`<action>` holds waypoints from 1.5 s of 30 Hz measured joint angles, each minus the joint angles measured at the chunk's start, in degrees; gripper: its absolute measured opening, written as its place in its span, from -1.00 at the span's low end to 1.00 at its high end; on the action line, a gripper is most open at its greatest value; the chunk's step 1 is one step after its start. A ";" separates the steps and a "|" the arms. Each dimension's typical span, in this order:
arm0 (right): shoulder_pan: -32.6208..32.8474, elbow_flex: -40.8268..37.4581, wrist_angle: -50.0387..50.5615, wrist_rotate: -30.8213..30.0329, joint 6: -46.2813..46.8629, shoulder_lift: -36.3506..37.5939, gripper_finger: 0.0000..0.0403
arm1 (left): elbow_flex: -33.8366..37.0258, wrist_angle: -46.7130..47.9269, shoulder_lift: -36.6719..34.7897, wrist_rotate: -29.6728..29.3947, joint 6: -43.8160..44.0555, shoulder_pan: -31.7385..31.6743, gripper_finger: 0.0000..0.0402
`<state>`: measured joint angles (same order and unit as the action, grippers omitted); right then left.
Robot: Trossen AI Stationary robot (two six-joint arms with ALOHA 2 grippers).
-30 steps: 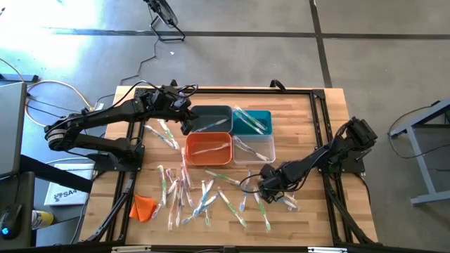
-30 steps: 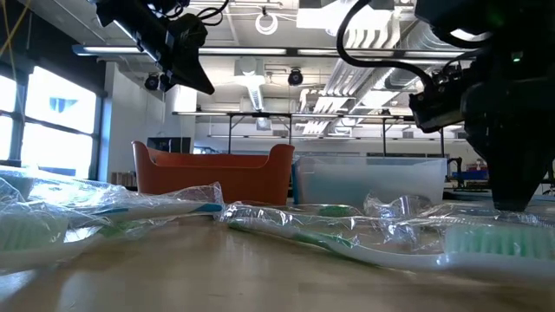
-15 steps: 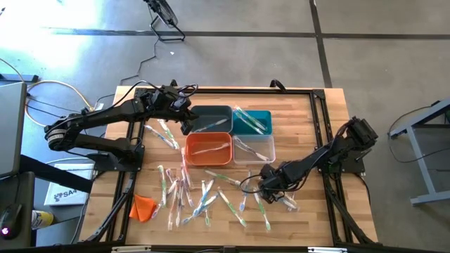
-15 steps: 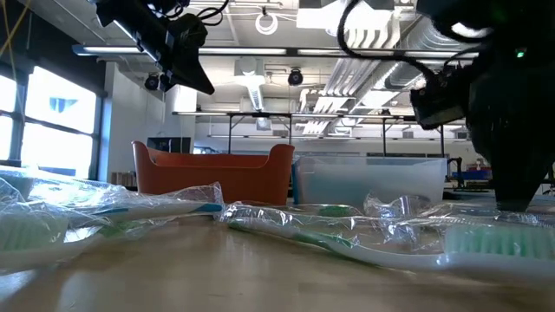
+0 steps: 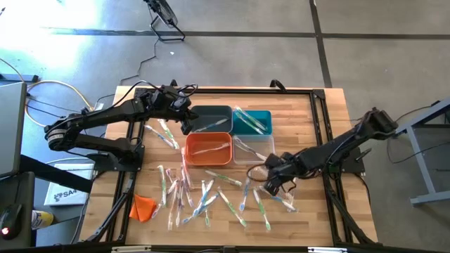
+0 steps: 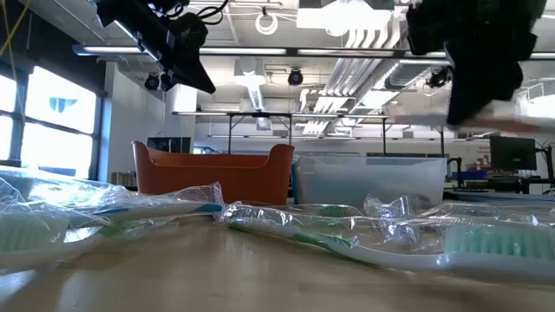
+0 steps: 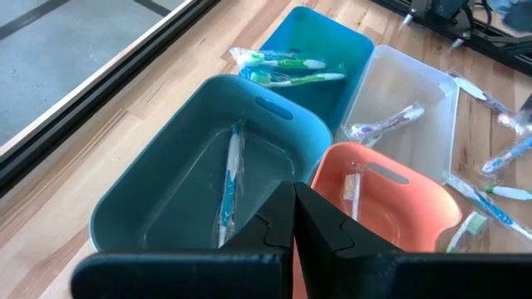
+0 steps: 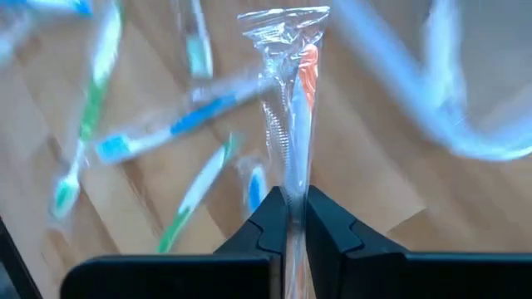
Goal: Pick & Place Toothbrushes
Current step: Put the orange toothbrush into the orange bin
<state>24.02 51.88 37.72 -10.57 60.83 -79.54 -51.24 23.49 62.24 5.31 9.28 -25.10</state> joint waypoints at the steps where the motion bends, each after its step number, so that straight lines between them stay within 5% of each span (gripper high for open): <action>1: -0.34 0.00 -0.08 -0.80 -0.53 1.33 -0.93 | 0.00 -0.02 0.00 -0.01 0.00 -0.01 -1.00; 17: -8.10 0.04 -3.34 -15.10 -11.07 15.57 -0.93 | 0.00 -7.83 0.00 0.45 1.33 -0.01 -1.00; 33: -16.74 0.09 -22.78 -10.04 -29.48 15.71 -0.93 | 0.00 -19.87 0.00 12.41 4.54 0.02 -1.00; 45: -19.48 0.09 -31.02 -10.49 -32.04 15.70 -0.93 | 0.00 -24.27 0.03 17.74 -0.02 0.02 -1.00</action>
<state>4.54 51.96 6.70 -21.05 28.79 -63.84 -51.24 -0.78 62.27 23.05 9.26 -25.08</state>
